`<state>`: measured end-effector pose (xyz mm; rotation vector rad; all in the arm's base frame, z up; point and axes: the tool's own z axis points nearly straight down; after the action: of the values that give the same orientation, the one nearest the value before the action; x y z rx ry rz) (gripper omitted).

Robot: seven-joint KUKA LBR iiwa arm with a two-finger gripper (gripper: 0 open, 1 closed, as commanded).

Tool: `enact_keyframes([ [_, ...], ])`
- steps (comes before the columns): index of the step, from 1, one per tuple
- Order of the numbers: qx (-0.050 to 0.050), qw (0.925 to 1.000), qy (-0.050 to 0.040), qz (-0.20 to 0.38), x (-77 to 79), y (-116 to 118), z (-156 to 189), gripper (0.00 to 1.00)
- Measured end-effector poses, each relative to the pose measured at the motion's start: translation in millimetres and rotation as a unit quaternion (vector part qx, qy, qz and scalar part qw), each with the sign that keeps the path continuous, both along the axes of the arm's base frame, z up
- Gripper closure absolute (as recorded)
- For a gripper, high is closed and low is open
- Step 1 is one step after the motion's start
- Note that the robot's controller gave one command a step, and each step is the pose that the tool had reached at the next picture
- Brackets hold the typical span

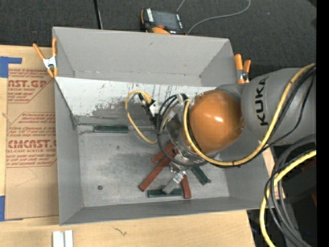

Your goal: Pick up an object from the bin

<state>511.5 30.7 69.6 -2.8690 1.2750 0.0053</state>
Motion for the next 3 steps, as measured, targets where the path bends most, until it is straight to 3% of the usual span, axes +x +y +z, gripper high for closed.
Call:
enact_keyframes([
  [1,0.000,1.0000,-0.0014,0.000,0.9,0,1,1.00],
  [3,0.000,0.9964,0.0003,0.085,-1.2,5,19,1.00],
])
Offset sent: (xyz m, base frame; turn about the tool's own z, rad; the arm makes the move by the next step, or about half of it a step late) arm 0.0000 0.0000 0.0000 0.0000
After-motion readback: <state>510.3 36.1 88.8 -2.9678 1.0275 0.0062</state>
